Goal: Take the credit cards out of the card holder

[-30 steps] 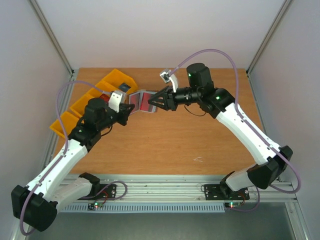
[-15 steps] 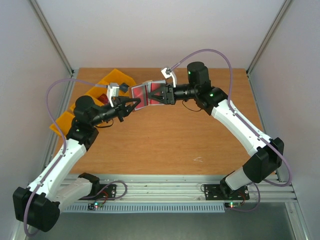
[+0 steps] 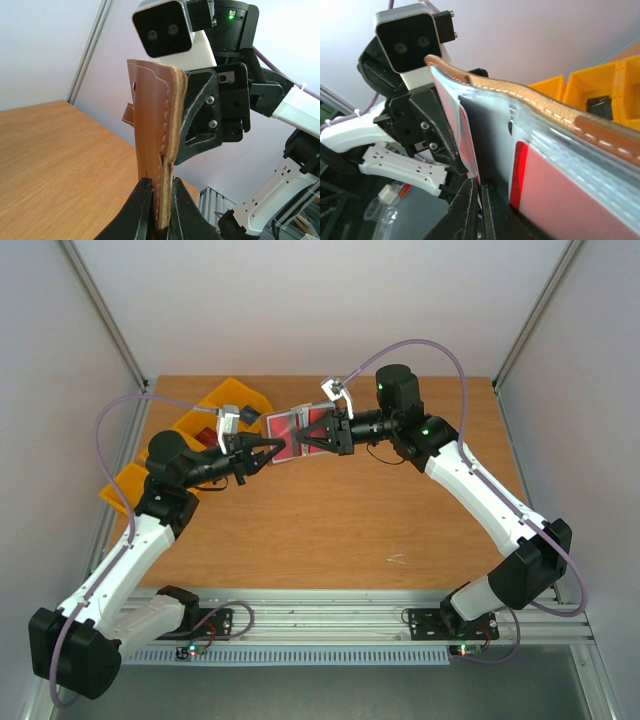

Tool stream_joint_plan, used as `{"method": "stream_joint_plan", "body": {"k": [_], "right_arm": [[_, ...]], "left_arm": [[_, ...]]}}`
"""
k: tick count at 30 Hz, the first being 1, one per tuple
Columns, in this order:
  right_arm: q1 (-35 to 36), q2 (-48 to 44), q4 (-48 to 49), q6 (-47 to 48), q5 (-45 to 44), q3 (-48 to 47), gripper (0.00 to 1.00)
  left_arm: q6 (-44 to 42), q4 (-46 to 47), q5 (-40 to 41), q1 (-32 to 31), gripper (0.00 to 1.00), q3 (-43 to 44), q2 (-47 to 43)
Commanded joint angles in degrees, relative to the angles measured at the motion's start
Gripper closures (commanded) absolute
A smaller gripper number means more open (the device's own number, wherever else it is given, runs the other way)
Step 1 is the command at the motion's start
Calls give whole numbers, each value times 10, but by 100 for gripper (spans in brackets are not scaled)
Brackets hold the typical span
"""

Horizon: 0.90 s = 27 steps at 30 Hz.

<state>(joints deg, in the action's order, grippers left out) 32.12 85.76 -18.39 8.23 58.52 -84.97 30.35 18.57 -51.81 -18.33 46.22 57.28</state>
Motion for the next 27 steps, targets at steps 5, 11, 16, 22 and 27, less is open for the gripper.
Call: {"method": "stream_joint_plan", "body": {"k": [5,11,16,22,27], "right_arm": [[9,-11,35,8,50,9,99],[0,-24,17,16,48,14,99],[-17,-37,-12,31,46,13,99],[-19,-41,-68,69,41,-4,99],[-21,-45,-87,79,41,-6,99]], "left_arm": [[8,66,-31,-4,100,9,1],[9,65,-26,-4,91,6,-4],[9,62,-28,-2,84,3,-9],[9,60,-32,-2,81,3,-9],[8,59,-33,-2,85,4,-9]]}}
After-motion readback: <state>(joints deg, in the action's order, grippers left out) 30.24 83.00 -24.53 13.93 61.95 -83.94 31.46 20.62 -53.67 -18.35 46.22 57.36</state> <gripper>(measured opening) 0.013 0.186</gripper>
